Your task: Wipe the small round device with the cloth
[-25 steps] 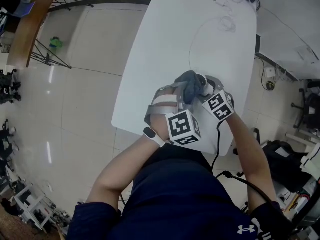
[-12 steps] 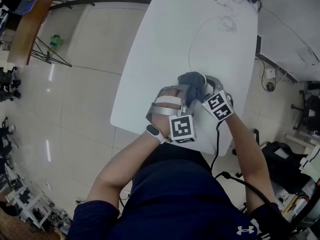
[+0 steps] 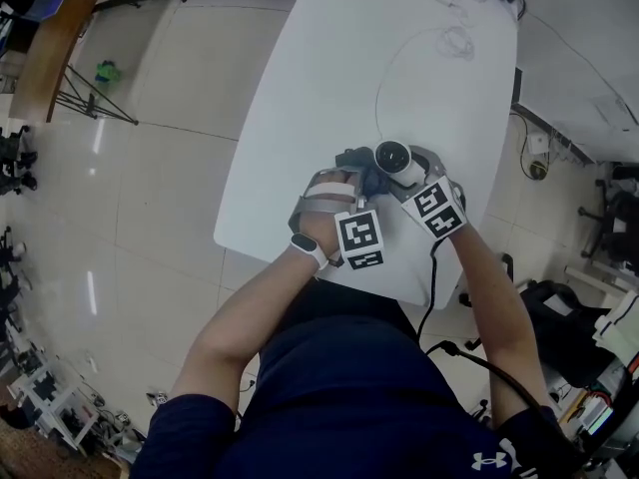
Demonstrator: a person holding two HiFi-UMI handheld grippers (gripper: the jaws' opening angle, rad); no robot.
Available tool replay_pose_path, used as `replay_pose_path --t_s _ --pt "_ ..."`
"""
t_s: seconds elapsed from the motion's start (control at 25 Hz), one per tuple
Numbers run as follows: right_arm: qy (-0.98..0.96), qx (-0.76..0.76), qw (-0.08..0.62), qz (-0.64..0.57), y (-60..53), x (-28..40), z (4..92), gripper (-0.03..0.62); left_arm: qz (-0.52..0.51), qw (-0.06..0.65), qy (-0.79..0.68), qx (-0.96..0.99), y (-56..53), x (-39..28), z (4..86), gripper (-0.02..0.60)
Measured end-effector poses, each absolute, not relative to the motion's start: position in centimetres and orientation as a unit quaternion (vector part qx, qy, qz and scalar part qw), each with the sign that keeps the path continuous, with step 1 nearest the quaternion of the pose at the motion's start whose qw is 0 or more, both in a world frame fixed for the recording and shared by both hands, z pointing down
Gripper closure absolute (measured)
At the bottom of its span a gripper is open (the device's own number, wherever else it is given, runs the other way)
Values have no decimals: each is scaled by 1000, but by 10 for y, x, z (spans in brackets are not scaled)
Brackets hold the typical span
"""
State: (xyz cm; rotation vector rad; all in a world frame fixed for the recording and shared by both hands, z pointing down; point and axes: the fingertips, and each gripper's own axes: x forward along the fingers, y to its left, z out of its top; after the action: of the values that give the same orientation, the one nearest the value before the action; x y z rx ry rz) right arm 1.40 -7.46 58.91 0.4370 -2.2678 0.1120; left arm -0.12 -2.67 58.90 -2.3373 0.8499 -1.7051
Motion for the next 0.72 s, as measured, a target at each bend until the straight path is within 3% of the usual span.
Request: replay_pose_path --t_s 0.32,0.52,0.72 --pt "-894 182 406 44 -76 18 591 289 -585 24 244 -773 -26 -7 604 426" --pt "-894 176 410 40 -77 12 588 289 -571 -5 312 -760 -55 -70 568 426" --pt "-891 172 417 43 -75 15 589 289 -476 60 268 -836 -84 -44 479 425"
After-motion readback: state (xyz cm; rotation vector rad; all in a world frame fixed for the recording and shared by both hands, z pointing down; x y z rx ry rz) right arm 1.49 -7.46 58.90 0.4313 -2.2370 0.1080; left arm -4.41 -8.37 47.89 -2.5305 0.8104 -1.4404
